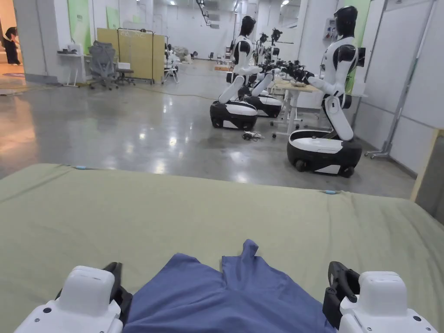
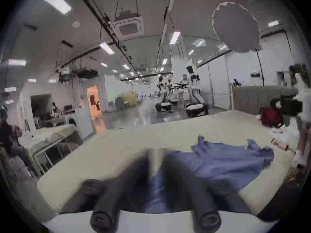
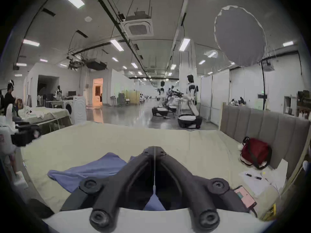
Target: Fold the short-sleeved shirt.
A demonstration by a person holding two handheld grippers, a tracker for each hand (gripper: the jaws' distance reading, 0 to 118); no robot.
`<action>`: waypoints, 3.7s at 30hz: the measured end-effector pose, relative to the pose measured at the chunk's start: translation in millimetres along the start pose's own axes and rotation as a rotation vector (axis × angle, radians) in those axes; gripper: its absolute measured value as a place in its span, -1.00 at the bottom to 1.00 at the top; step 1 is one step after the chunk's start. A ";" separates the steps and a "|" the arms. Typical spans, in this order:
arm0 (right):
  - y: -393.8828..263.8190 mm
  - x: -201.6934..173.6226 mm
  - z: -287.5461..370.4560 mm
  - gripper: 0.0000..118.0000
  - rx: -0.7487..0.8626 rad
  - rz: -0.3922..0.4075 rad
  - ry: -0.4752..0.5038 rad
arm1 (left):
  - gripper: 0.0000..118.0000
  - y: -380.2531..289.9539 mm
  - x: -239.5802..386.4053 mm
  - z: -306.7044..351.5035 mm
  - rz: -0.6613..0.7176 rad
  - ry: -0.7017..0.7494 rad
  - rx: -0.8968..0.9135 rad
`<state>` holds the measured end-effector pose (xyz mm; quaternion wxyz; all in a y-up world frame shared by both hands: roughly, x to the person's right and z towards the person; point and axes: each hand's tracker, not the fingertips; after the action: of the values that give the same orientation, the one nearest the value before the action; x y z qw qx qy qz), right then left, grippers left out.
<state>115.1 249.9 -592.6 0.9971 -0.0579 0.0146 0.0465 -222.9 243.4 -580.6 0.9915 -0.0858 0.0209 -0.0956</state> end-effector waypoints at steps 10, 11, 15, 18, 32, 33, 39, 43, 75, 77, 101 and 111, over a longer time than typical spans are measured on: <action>-20.3 -14.0 -8.8 -0.91 -0.090 0.001 0.125 | -1.00 -83.0 -127.4 -31.8 0.251 0.039 -0.410; -23.9 -15.9 -11.1 -0.91 -0.104 -0.002 0.132 | -0.92 -96.2 -139.6 -37.3 0.286 0.037 -0.480; -38.1 -29.2 -28.1 -0.91 -0.168 -0.010 0.163 | 0.89 -132.9 -147.5 -55.4 0.277 0.069 -0.600; -48.0 -38.4 -37.4 -0.91 -0.199 -0.013 0.175 | 0.85 -144.8 -140.3 -73.1 0.314 0.011 -0.612; -64.1 -25.2 -68.6 -0.91 -0.296 0.009 0.150 | -0.96 -168.7 -102.6 -117.9 0.257 -0.010 -0.660; -64.0 -22.8 -75.8 -0.91 -0.304 0.008 0.149 | -0.96 -164.3 -102.5 -115.8 0.253 -0.023 -0.666; -73.8 -0.1 -153.9 -0.91 -0.396 0.033 0.142 | -0.96 -124.5 -100.5 -95.4 0.272 -0.086 -0.561; -83.8 23.6 -237.4 -0.82 -0.498 -0.008 0.124 | -0.96 -113.8 -96.6 -92.9 0.258 -0.107 -0.489; 36.8 47.9 -211.1 -0.86 -0.471 0.112 0.226 | -0.96 -59.1 -104.3 -114.7 0.289 -0.129 -0.450; 77.8 59.6 -200.7 -0.86 -0.429 0.107 0.222 | -0.96 -34.1 -108.5 -127.9 0.284 -0.135 -0.402; 398.3 159.9 -185.9 -0.86 0.136 -0.151 0.019 | -0.96 338.1 -156.8 -240.3 0.208 0.062 0.073; 309.2 140.7 -230.1 -0.86 -0.008 -0.082 -0.026 | -0.96 250.4 -132.7 -265.7 0.126 0.095 -0.025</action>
<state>220.5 541.6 -861.2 0.9981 -0.0620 -0.0009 0.0062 -321.9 466.9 -882.4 0.9923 -0.0923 0.0743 -0.0366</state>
